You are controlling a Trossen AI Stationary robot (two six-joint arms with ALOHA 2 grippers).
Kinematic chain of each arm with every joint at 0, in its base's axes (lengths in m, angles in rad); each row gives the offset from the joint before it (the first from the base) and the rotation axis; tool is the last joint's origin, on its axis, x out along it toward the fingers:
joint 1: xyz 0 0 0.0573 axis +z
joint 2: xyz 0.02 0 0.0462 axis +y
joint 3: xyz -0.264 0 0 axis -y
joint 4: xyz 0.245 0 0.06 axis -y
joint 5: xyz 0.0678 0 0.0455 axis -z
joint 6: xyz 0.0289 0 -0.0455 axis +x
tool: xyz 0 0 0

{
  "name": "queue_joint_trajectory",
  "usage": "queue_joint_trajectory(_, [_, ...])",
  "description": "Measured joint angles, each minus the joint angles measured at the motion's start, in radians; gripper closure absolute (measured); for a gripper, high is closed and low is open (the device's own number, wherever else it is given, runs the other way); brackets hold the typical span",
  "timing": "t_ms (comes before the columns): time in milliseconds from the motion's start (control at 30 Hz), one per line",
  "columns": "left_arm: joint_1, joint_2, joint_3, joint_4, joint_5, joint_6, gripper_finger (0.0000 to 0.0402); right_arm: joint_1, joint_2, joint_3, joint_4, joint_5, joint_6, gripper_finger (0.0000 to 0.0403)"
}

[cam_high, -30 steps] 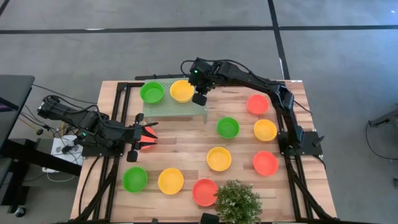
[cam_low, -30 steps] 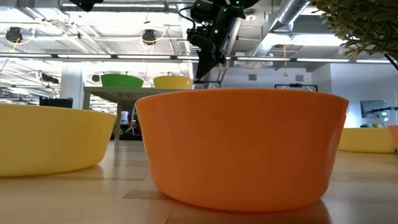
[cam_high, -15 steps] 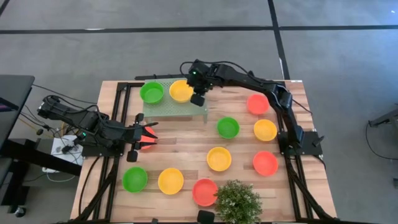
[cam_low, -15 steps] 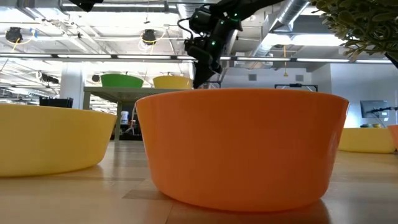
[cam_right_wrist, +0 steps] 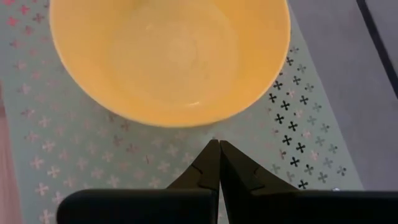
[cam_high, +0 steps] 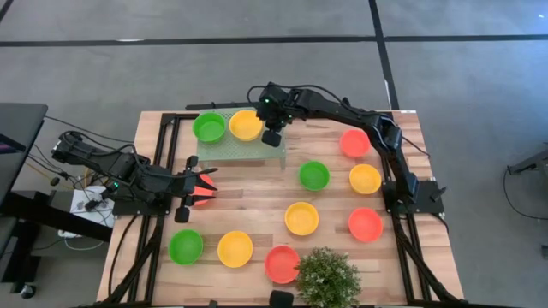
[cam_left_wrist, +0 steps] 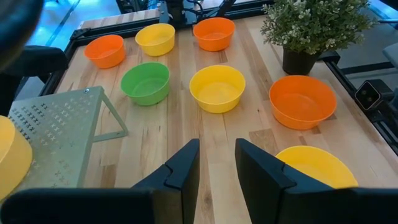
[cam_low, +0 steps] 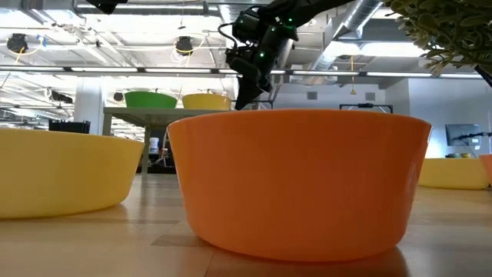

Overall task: Pick & Place Mini bowls
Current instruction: Put the yellow bowl on the shelf, then stack the yellow bowl on top of the yellow bowl on the shelf

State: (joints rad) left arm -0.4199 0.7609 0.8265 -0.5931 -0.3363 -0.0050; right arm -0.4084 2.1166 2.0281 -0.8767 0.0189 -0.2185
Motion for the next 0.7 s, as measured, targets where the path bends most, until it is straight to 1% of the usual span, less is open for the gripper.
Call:
queue_joint_trajectory(167, [0.000,0.000,0.000,0.000,0.000,0.000,0.0297,0.003,-0.001,0.000,0.004,-0.035,0.000,0.0403])
queue_joint_trajectory(433, [0.000,0.000,0.000,0.000,0.000,0.000,0.0297,0.004,-0.001,0.001,0.062,-0.054,0.000,0.0403])
queue_joint_trajectory(533, [0.000,0.000,0.000,0.000,0.000,0.000,0.0297,0.005,-0.001,0.001,0.030,-0.051,0.000,0.0403])
queue_joint_trajectory(700, [0.000,0.000,0.000,0.000,0.000,-0.022,0.0297,0.016,-0.006,0.001,-0.081,-0.040,0.008,0.0403])
